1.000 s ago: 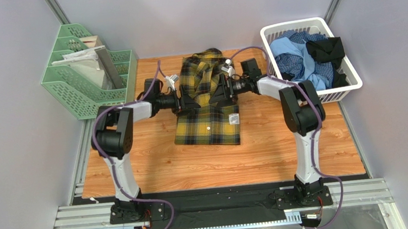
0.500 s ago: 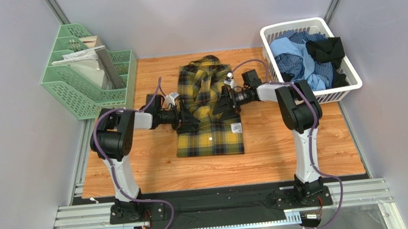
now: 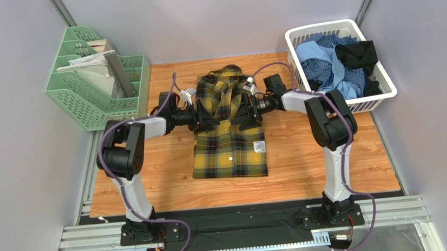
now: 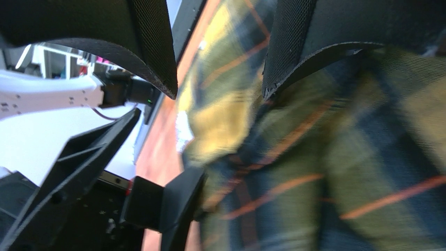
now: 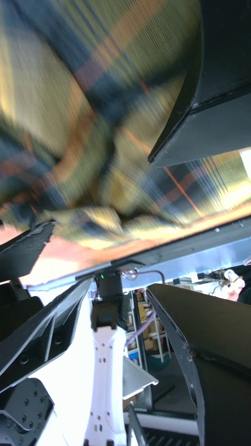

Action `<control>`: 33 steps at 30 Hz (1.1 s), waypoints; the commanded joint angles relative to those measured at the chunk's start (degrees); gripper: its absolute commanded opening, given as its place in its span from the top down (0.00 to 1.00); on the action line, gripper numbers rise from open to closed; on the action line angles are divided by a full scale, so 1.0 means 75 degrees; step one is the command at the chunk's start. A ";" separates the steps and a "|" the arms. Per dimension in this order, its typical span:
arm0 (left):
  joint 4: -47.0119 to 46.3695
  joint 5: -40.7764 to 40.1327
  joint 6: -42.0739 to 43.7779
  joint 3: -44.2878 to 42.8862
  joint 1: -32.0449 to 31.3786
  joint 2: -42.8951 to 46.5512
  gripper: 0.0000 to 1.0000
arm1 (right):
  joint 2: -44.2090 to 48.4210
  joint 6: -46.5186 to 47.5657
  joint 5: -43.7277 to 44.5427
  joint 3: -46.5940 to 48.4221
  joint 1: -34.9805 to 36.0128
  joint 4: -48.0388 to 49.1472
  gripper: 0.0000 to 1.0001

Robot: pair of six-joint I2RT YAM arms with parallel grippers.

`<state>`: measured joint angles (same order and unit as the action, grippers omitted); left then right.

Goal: Fold and stack the long sleeve shirts
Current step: Fold the shirt

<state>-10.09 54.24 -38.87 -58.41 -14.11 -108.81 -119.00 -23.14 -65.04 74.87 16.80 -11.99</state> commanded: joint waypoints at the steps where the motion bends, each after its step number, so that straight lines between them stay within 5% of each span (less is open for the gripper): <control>1: 0.0325 -0.0493 -0.0078 -0.0273 0.0193 -0.0947 0.34 | -0.0972 -0.0208 0.0105 0.0470 -0.0071 0.0261 0.12; 8: 0.0759 -0.0763 -0.0114 -0.0169 0.0498 -0.1008 0.37 | -0.1290 -0.0325 0.0339 0.0413 -0.0119 0.0216 0.19; 12: -0.0152 -0.0073 -0.0290 0.0497 0.0498 -0.0238 0.37 | -0.0401 -0.0360 0.0351 -0.0056 0.0010 0.0227 0.22; 20: 0.1989 0.0408 0.2522 0.0510 0.0616 0.2179 0.32 | 0.1710 -0.0369 0.0820 -0.0244 0.0291 0.0226 0.39; 28: 0.1392 0.0012 0.1738 0.0265 0.0580 0.1115 0.33 | 0.0072 -0.1614 0.1019 0.0327 0.1030 0.2065 0.52; 33: 0.2010 0.0010 0.2448 0.0078 0.0616 0.0844 0.30 | -0.1393 -0.1334 0.1276 0.1126 0.1007 0.1775 0.59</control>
<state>1.69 54.22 -25.69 -55.02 -9.72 -103.15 -123.52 -32.99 -58.22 78.98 25.28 0.23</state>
